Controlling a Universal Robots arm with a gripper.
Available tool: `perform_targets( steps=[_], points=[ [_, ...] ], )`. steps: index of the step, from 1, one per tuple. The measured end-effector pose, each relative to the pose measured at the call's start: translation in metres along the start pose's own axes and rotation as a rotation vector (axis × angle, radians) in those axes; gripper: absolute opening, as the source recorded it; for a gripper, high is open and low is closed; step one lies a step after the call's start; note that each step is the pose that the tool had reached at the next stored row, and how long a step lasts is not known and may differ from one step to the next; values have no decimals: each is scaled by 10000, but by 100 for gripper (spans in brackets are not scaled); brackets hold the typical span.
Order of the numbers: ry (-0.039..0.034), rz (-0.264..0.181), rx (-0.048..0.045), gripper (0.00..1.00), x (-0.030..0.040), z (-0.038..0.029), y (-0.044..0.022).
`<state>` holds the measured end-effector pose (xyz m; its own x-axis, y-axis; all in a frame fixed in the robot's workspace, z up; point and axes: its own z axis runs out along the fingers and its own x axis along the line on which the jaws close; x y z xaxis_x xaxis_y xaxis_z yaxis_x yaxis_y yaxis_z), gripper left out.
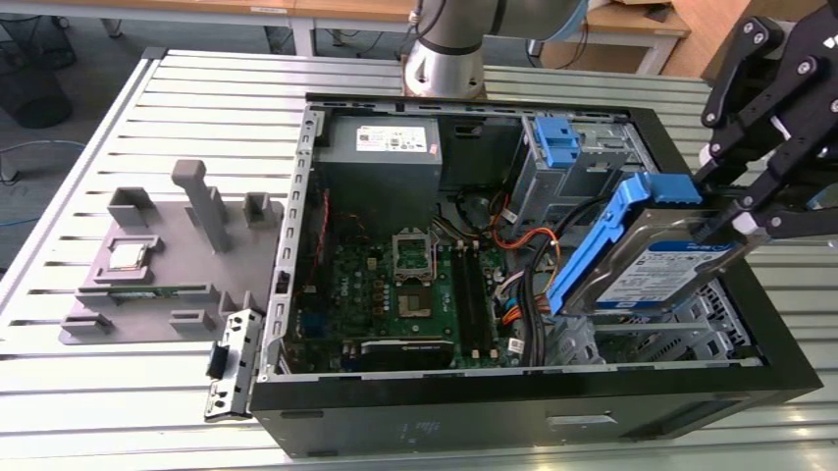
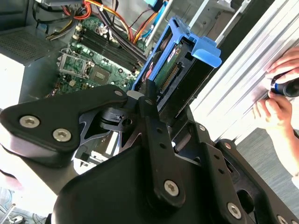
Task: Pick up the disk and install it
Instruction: 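Pick up the disk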
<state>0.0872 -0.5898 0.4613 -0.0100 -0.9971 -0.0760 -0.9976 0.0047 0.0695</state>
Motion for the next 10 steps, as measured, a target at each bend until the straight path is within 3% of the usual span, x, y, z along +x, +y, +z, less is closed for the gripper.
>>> perform_targets(
  steps=[10],
  points=[
    [0,-1,0,35,-2,-13,-224]
  ],
)
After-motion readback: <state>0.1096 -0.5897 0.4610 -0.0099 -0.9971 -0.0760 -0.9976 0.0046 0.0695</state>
